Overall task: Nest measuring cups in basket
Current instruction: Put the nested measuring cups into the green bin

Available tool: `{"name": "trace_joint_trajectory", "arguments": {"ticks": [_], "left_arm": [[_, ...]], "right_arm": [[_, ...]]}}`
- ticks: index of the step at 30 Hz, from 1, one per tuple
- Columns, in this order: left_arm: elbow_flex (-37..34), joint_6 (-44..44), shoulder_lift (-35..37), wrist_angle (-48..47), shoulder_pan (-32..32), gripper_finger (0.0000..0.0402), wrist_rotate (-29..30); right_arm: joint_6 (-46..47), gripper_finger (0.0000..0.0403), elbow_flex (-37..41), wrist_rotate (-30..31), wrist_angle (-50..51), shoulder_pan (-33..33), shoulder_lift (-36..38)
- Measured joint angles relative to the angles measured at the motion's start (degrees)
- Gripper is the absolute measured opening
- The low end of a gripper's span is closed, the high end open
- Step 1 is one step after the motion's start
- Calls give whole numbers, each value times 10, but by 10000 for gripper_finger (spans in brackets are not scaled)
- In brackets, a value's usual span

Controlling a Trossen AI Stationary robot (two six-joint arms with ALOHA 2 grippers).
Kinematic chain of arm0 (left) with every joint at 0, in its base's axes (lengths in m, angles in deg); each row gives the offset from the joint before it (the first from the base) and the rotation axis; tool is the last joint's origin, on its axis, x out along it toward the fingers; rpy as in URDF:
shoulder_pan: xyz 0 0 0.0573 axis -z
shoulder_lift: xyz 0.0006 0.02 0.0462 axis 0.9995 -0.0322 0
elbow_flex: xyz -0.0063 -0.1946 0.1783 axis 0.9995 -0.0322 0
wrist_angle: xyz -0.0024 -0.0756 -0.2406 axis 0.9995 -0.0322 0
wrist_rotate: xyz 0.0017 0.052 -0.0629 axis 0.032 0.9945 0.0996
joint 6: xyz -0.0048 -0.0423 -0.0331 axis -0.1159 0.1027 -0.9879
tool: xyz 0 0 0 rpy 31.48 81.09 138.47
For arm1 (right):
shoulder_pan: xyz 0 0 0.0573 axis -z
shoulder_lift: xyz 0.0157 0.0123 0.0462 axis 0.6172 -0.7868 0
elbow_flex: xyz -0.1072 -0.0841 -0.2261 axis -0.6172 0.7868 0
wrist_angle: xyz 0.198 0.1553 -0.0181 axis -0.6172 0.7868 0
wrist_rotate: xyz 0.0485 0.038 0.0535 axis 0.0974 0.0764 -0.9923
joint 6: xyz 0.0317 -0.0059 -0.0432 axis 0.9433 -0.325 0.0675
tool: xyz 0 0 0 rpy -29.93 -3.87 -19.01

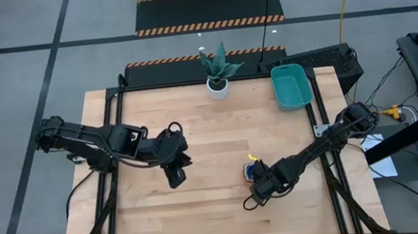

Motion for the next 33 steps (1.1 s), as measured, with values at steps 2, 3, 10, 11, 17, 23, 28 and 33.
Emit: {"name": "trace_joint_trajectory", "arguments": {"ticks": [2, 3, 10, 11, 17, 23, 28, 33], "left_arm": [[0, -1, 0, 0, 0, 67, 0], [0, -1, 0, 0, 0, 67, 0], [0, -1, 0, 0, 0, 67, 0], [0, -1, 0, 0, 0, 67, 0], [0, -3, 0, 0, 0, 67, 0], [0, -16, 0, 1, 0, 67, 0], [0, -29, 0, 5, 0, 67, 0], [0, -33, 0, 5, 10, 67, 0]], "right_arm": [[-5, 210, 0, -10, 1, 2, 0], [-6, 205, 0, -11, 0, 3, 0], [-9, 163, 0, -22, 0, 3, 0], [-9, 158, 0, -23, 0, 3, 0], [-4, 134, 0, -22, 2, 3, 0], [4, 128, 0, -22, 2, 3, 0], [11, 128, 0, -21, 1, 3, 0], [13, 128, 0, -21, 0, 3, 0]]}}
